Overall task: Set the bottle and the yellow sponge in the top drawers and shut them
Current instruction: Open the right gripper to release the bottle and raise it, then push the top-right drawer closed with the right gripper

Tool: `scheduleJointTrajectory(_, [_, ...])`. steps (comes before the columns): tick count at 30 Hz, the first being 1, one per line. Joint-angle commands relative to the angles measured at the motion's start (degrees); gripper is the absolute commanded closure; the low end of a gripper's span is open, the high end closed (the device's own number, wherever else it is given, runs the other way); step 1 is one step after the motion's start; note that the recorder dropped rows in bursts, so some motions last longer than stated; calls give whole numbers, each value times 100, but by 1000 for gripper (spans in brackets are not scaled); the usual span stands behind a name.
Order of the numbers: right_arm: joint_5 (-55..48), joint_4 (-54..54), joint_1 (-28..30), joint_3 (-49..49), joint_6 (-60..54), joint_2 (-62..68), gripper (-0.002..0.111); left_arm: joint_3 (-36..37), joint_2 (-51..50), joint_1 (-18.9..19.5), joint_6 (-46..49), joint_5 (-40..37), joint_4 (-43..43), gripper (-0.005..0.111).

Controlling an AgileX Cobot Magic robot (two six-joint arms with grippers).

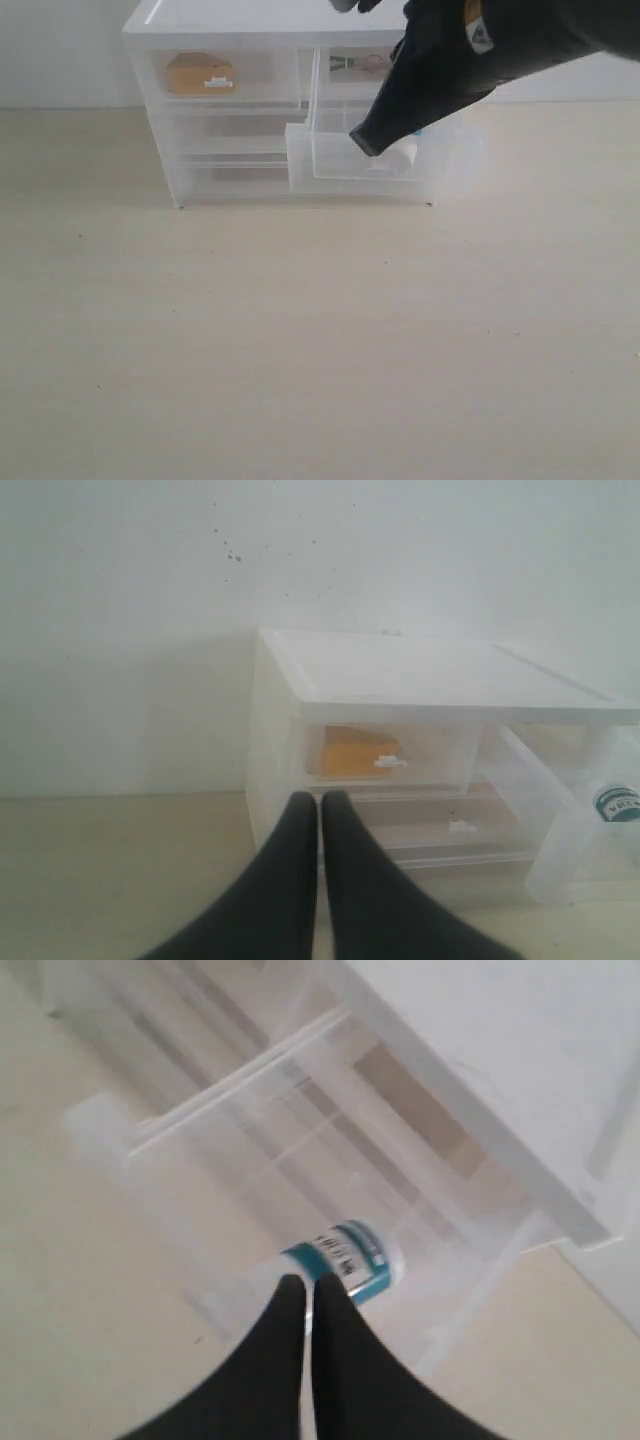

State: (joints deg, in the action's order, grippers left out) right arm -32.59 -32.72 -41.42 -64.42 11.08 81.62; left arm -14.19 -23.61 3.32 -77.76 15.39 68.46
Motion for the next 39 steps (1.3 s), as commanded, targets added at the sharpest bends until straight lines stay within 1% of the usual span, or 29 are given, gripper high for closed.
scheduleJointTrajectory(1, [-728, 2216, -254, -18, -2553, -57, 106, 24, 38, 12, 20, 26, -19, 103])
scheduleJointTrajectory(3, [-1005, 2129, -267, -18, -2619, 249, 106, 59, 38, 12, 20, 60, -19, 103])
scheduleJointTrajectory(6, [-804, 1651, -253, -18, -2572, 609, 106, 58, 38, 12, 20, 112, -19, 103])
scheduleJointTrajectory(7, [-688, 1310, -253, -18, -2409, 720, 106, 58, 38, 12, 20, 112, -19, 103])
scheduleJointTrajectory(9, [-516, 445, -253, -18, -1634, 866, 106, 58, 38, 12, 20, 112, -19, 103])
scheduleJointTrajectory(11, [-463, -595, -253, -18, -549, 937, 106, 58, 38, 12, 20, 112, -19, 103])
scheduleJointTrajectory(13, [-392, -1183, -253, -18, 130, 937, 106, 58, 38, 12, 20, 112, -19, 103])
scheduleJointTrajectory(19, [149, -1645, -253, -18, 379, 913, 106, 58, 38, 12, 20, 112, -31, 103])
scheduleJointTrajectory(21, [232, -2019, -253, -18, 720, 913, 106, 58, 38, 12, 20, 128, -32, 103])
scheduleJointTrajectory(26, [246, -3480, -167, -18, 1876, 1023, 106, 70, 38, 12, 20, 141, -32, 103])
scheduleJointTrajectory(30, [455, -3778, 63, -28, 2197, 1317, 106, 70, 38, 12, 20, 141, -32, 103])
scheduleJointTrajectory(35, [538, -4519, 288, -134, 3550, 1511, 106, 70, 38, 12, 20, 141, -32, 103])
scheduleJointTrajectory(39, [580, -4747, 293, -255, 3616, 1499, 106, 70, 38, 12, 20, 140, -42, 103])
